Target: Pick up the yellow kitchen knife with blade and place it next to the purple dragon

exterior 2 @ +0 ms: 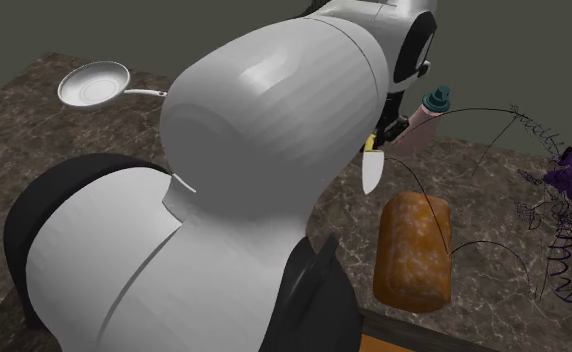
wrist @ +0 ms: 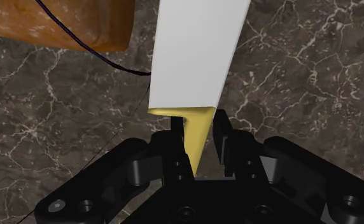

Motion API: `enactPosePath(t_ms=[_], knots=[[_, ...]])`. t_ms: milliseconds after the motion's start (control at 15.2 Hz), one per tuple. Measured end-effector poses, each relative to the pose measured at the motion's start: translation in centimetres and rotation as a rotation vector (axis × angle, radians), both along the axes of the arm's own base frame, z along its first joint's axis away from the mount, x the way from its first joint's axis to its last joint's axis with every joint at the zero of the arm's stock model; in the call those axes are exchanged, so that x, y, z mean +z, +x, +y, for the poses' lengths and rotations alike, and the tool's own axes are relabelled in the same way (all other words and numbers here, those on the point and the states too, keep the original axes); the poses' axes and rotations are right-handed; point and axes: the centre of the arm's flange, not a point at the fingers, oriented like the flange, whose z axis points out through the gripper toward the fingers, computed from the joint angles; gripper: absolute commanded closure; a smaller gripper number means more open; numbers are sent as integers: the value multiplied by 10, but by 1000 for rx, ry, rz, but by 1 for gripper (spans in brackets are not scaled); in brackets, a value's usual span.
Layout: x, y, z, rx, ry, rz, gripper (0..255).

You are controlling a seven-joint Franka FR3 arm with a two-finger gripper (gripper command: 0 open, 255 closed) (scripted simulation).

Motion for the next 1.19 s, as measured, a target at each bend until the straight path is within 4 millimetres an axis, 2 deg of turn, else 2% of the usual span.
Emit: enactPosePath(t_ms=[594,1188], knots=[[-45,0,11,12,8,-8,255],[-98,-1,-2,-1,-1,1,255]])
